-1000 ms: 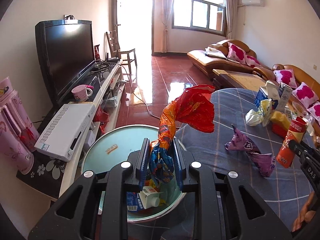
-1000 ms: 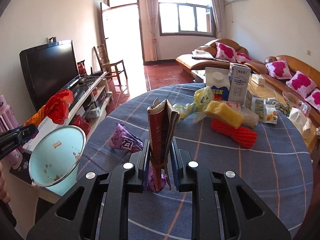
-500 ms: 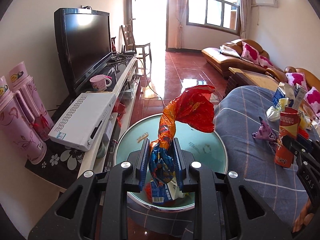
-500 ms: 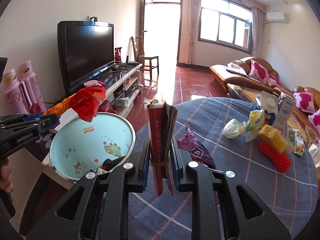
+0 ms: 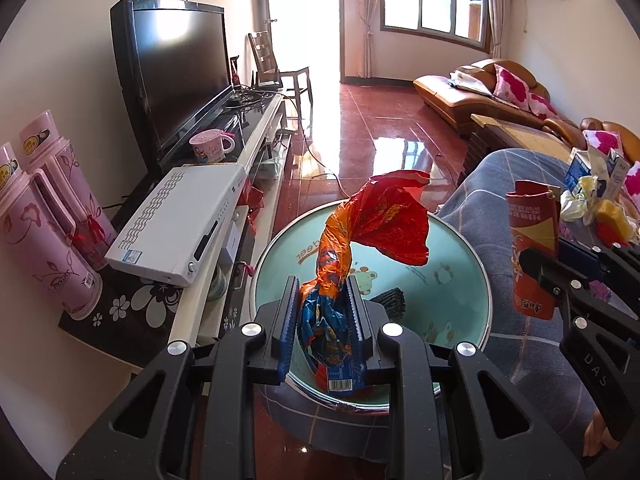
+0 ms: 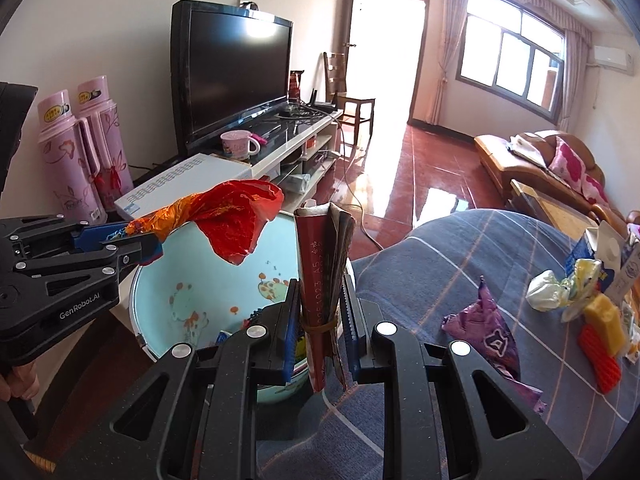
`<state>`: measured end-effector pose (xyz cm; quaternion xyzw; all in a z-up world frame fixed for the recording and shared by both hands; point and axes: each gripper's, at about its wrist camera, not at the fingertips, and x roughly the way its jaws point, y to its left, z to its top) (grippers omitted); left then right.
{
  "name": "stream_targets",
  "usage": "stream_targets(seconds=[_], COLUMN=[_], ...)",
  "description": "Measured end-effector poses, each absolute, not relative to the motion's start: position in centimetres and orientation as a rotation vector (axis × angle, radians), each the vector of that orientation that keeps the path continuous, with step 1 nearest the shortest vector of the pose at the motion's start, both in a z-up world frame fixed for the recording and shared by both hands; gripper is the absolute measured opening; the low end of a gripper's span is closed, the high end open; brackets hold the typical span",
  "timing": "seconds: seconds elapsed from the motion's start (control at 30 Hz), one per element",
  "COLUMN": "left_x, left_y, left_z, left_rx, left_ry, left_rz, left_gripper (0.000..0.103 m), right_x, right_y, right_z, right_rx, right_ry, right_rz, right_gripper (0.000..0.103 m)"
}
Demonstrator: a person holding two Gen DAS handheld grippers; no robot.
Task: Collect trash
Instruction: 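Carry both items over the light-blue bin and open the right tool to drop its packet, then open the left tool to drop the orange-blue wrapper into the bin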
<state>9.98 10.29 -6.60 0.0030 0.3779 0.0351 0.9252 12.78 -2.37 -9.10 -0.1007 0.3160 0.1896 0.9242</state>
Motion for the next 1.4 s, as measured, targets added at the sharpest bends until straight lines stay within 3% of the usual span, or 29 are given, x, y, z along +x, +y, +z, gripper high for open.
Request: stream_targets(seconds=[0.5,0.53,0.63,1.1,1.4], left_x=[10.7,10.8,10.8,11.2,11.7], left_y=[11.0,11.0,11.0,10.4,9.3], left_z=[-8.3,-8.4,-8.5,-8.7,-9.0], left_rx=[0.01,0.011,0.01,0.025,0.058], left_ry=[0.825,0.827,0.831,0.838,0.851], left_rz=[0.085,0.086,0.089,0.086,0.089], left_gripper=[0.023,0.023,0.023,0.023,0.027], right_x=[15.0,15.0,15.0,12.8,10.4], right_y=[-0.1,-0.2,-0.7,-5.9,-9.4], right_z=[-11.3,-11.4,-11.0,-8.6,-7.5], right_rx=[-0.223,-0.215,-0.181,-0.077,-0.019], right_ry=[0.737,0.737,0.708,0.635,0.56], right_rz=[0.484,0.488,0.5,0.394,0.324], right_gripper=[0.021,0.024,0.05,0.057,0.076])
